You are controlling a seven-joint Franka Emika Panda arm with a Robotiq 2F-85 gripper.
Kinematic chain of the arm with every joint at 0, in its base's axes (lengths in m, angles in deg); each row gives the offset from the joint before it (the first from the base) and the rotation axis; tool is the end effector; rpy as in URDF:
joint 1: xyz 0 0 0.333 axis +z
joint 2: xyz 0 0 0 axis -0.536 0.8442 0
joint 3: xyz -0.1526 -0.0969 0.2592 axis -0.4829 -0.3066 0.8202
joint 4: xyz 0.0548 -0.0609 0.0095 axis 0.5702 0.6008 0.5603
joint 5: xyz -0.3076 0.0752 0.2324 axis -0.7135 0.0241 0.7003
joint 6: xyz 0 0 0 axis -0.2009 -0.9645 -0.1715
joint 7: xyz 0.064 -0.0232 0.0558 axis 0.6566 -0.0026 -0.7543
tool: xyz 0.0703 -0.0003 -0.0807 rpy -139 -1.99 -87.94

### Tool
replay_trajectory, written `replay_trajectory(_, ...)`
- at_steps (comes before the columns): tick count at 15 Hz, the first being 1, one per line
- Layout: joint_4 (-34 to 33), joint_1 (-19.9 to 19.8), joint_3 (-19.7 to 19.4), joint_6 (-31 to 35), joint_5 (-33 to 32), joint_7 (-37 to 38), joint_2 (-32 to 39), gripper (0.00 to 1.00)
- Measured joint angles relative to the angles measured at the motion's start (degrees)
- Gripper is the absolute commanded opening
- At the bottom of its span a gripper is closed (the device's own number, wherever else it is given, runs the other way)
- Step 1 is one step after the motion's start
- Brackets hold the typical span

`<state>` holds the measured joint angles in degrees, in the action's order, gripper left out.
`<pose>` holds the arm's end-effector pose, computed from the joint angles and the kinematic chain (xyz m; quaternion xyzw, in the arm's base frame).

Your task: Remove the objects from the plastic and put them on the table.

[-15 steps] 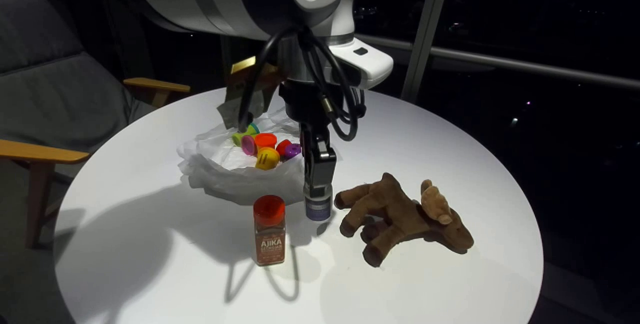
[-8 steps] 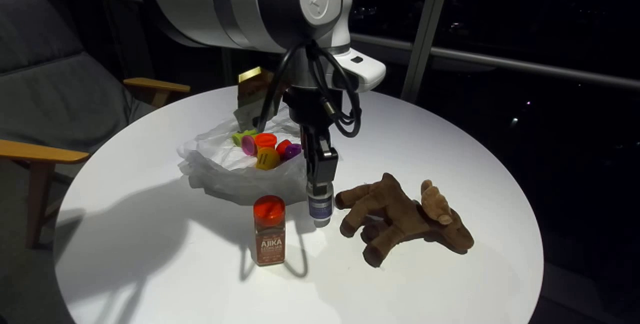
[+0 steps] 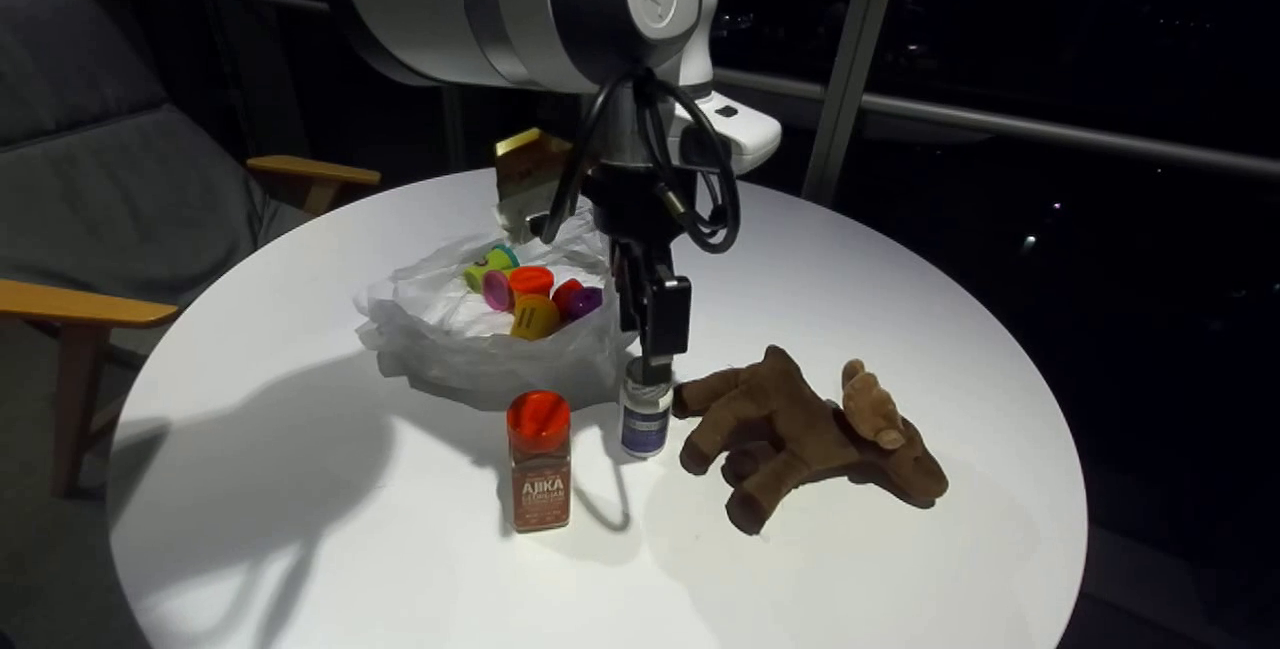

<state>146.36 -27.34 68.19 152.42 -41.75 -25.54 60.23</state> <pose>0.5735 -0.0503 0.2015 0.9153 -0.3987 0.0248 0.0508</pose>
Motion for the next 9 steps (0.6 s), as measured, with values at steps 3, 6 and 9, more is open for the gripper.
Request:
replay_trajectory(3, 0.2, 0.6, 0.1, 0.0, -0.3, -0.2, -3.8, 1.0)
replay_trajectory(6, 0.3, 2.0, 1.8, -0.3, -0.4, -0.4, -8.6, 0.99)
replay_trajectory(9, -0.2, 2.3, 5.8, -1.7, 2.9, -0.4, -10.5, 1.0)
